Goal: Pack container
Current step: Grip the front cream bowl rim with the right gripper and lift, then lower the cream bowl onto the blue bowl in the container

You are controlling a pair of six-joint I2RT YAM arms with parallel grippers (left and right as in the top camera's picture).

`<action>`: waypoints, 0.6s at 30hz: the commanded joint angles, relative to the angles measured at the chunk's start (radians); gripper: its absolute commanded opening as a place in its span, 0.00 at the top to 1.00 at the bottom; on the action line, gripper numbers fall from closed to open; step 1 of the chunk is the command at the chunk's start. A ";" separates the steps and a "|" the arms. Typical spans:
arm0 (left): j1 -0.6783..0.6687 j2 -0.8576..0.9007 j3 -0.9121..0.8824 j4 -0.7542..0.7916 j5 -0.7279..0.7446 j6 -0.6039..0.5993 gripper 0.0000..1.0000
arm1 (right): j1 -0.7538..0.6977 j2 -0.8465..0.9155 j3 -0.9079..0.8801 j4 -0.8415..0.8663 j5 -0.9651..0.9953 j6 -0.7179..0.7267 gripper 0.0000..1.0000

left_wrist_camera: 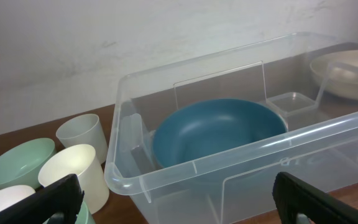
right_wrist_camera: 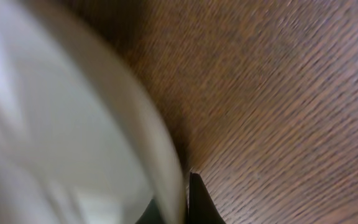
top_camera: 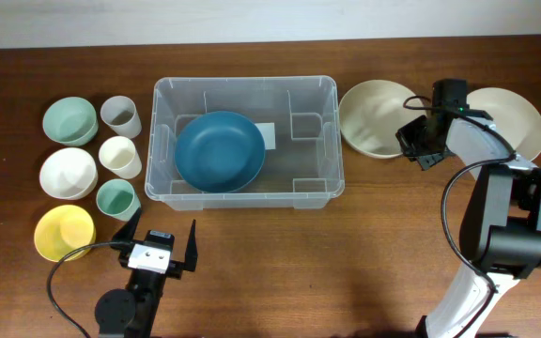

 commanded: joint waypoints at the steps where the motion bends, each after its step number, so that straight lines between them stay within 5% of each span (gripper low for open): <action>1: 0.000 -0.007 -0.008 0.000 -0.007 0.012 0.00 | -0.003 0.010 0.068 -0.005 0.006 -0.013 0.96; 10: 0.000 -0.007 -0.008 0.000 -0.007 0.012 0.00 | -0.076 -0.071 0.407 -0.094 -0.143 -0.061 0.96; 18: 0.000 -0.007 -0.008 0.000 -0.007 0.012 0.00 | 0.019 -0.172 0.752 -0.344 -0.458 -0.343 0.96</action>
